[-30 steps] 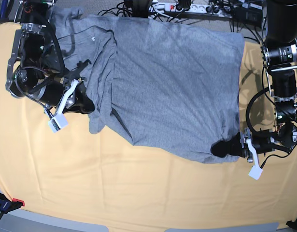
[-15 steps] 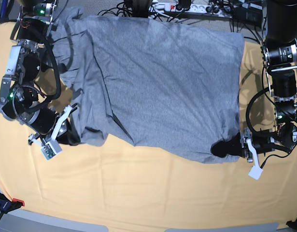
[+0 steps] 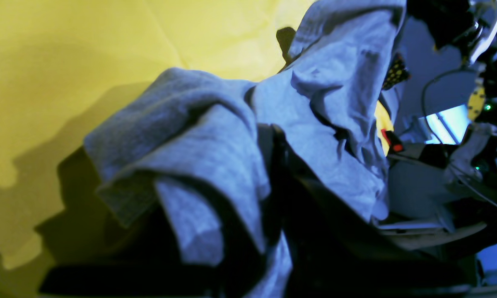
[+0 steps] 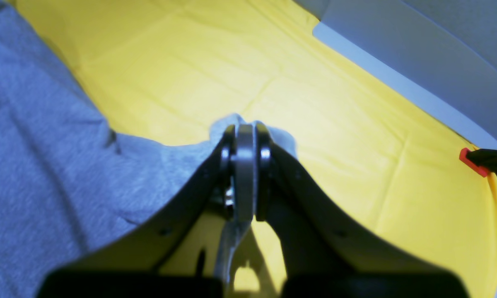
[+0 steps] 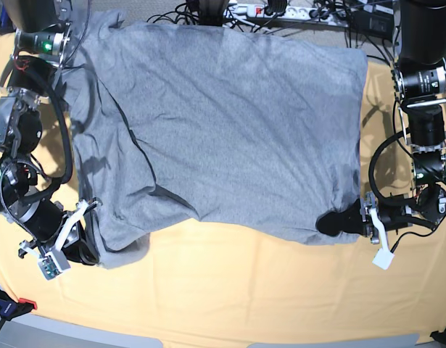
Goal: Layout the t-shirt on the table in an organized manner, then fold the t-shirt properly
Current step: 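Pull the hem further with the right gripper to flatten the shirt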
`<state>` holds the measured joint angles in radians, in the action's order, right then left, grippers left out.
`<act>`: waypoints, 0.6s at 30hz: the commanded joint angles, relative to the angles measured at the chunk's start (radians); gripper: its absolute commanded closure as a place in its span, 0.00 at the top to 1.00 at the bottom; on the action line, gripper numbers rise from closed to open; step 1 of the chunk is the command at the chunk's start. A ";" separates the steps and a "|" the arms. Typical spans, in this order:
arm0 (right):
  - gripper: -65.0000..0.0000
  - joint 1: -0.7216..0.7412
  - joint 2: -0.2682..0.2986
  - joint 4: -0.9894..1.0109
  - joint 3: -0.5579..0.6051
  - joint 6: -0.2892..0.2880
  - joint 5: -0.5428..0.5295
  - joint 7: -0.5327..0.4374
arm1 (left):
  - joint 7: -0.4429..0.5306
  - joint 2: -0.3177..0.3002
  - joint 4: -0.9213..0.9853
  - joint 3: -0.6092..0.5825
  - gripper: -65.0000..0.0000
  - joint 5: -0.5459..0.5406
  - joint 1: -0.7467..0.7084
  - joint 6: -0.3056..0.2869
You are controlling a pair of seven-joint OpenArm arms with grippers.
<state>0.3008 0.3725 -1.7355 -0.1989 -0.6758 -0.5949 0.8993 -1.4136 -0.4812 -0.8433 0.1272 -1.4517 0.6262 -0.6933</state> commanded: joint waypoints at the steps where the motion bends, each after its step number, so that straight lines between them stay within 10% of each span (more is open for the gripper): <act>1: 0.00 0.033 0.016 0.017 0.009 -0.001 -0.008 -0.026 | 0.017 -0.015 -0.014 0.006 0.00 -0.032 0.033 -0.005; 18: 0.00 0.387 0.027 0.606 0.193 0.167 0.374 -0.244 | 0.017 -0.026 -0.014 0.006 0.00 -0.032 0.034 -0.005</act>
<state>0.6468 0.3820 -1.1133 -0.0013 -0.5255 -0.2089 0.6838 -1.4143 -0.4896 -0.8433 0.1272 -1.4517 0.6262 -0.6933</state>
